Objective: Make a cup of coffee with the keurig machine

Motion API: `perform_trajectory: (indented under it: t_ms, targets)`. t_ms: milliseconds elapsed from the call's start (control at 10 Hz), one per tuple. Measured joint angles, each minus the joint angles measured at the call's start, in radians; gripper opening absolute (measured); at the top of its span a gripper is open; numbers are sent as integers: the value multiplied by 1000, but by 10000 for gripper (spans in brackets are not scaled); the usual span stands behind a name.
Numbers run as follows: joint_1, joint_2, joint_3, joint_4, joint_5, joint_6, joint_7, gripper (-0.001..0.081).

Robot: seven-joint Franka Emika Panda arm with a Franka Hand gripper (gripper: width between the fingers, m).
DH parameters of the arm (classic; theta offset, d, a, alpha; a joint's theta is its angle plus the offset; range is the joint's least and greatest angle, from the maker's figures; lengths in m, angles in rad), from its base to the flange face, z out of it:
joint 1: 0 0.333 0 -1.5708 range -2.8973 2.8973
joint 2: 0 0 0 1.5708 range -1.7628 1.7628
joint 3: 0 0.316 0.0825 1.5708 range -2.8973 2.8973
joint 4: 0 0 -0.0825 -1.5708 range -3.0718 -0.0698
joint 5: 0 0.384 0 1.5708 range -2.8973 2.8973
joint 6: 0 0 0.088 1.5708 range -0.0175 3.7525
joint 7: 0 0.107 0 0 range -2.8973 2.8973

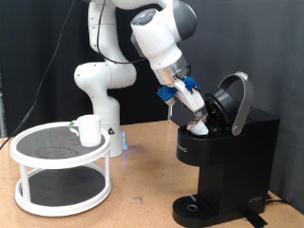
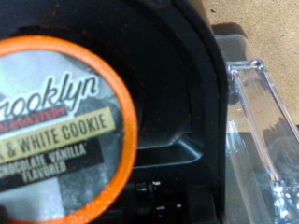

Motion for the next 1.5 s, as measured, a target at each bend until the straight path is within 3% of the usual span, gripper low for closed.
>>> perform_trajectory:
  t_ms: [800,1200,1500]
  targets:
    - [0,32,17,-1,24,51,10,734]
    - [0,32,12,17,109,-22,-72,734]
    - [0,31,12,24,120,-41,-85,734]
